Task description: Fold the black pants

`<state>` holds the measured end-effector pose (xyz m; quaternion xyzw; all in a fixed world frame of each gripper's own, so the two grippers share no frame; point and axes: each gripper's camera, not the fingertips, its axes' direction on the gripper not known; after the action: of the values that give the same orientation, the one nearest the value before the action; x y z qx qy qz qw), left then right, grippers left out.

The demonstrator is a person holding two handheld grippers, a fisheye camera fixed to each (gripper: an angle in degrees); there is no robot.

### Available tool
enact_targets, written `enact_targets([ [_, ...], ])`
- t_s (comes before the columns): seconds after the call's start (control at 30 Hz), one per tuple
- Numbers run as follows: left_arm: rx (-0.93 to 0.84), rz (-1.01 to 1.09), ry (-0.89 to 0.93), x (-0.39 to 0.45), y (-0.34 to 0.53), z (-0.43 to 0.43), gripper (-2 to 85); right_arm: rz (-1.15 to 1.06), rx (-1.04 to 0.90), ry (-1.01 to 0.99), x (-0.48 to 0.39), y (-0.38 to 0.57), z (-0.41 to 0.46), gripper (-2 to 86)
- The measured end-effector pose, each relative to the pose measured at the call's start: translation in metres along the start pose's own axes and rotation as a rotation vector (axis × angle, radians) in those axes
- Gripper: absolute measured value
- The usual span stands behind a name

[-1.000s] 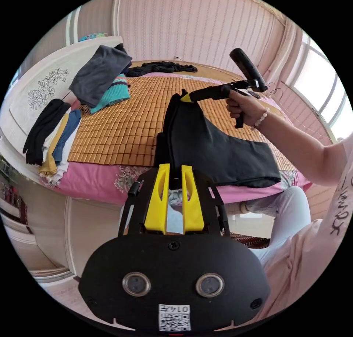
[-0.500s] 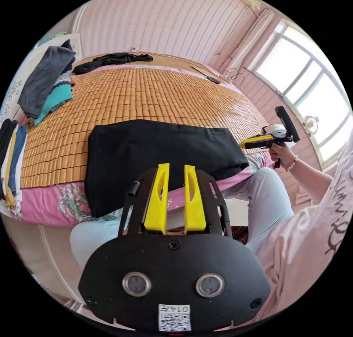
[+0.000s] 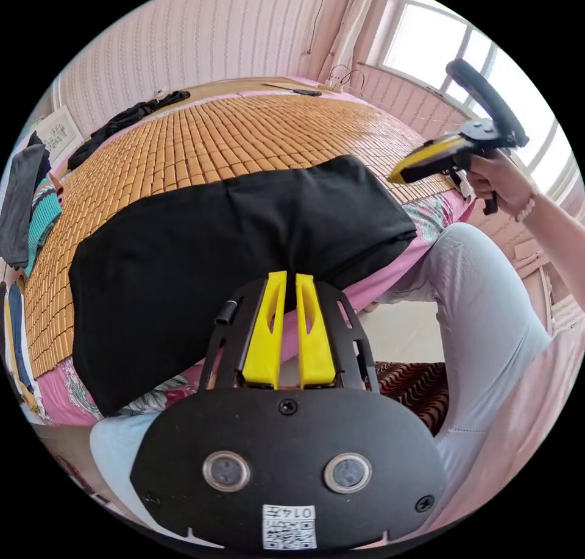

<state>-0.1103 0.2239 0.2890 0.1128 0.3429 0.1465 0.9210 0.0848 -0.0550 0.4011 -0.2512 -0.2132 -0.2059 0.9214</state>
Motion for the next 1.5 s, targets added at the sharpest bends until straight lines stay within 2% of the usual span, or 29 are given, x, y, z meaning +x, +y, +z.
enact_targets([
  [0.1, -0.042, 0.003, 0.009, 0.0, -0.003, 0.003, -0.4, -0.104, 0.013, -0.057, -0.027, -0.058, 0.015, -0.4],
  [0.2, -0.032, -0.019, 0.007, 0.001, -0.003, 0.0, -0.9, -0.211, -0.021, 0.011, -0.058, -0.105, 0.036, -0.4],
  [0.3, -0.034, 0.005, -0.012, 0.007, 0.009, 0.014, -1.0, -0.254, -0.192, 0.148, -0.069, -0.128, 0.081, -0.4],
  [0.33, 0.003, 0.015, -0.022, 0.009, 0.015, 0.017, -1.0, -0.248, -0.117, 0.123, -0.067, -0.13, 0.079, -0.4],
  [0.43, -0.024, 0.008, 0.003, 0.006, 0.014, 0.017, -1.0, -0.188, -0.264, 0.032, -0.053, -0.146, 0.077, -0.5],
  [0.6, -0.014, 0.027, -0.019, 0.012, 0.024, 0.029, -0.9, -0.151, -0.249, 0.036, -0.037, -0.153, 0.089, -0.4],
  [0.7, -0.01, 0.022, -0.009, 0.011, 0.028, 0.03, -0.8, -0.137, -0.2, -0.039, -0.018, -0.143, 0.084, -0.3],
  [0.87, 0.086, 0.051, 0.12, 0.015, 0.032, 0.013, 2.9, -0.014, 0.024, -0.149, 0.034, -0.046, 0.034, 0.7],
  [1.0, 0.187, 0.149, 0.176, 0.041, 0.028, 0.011, 9.3, 0.197, -0.039, -0.161, 0.081, 0.042, 0.026, 5.4],
  [1.07, 0.189, 0.183, 0.206, 0.054, 0.022, 0.018, 12.0, 0.359, -0.107, -0.184, 0.107, 0.092, 0.031, 12.2],
  [1.13, 0.176, 0.245, 0.227, 0.075, 0.013, 0.028, 14.1, 0.441, -0.128, -0.213, 0.121, 0.12, 0.038, 13.3],
  [1.27, 0.131, 0.354, 0.233, 0.104, 0.003, 0.046, 15.3, 0.57, -0.115, -0.315, 0.15, 0.152, 0.057, 11.8],
  [1.33, 0.119, 0.401, 0.238, 0.117, -0.001, 0.057, 15.5, 0.581, -0.096, -0.297, 0.16, 0.162, 0.058, 8.6],
  [1.37, 0.113, 0.411, 0.241, 0.12, -0.003, 0.061, 15.6, 0.566, -0.062, -0.354, 0.166, 0.168, 0.057, 6.7],
  [1.5, 0.069, 0.472, 0.228, 0.137, -0.008, 0.082, 16.1, 0.576, -0.036, -0.444, 0.184, 0.184, 0.063, 6.4],
])
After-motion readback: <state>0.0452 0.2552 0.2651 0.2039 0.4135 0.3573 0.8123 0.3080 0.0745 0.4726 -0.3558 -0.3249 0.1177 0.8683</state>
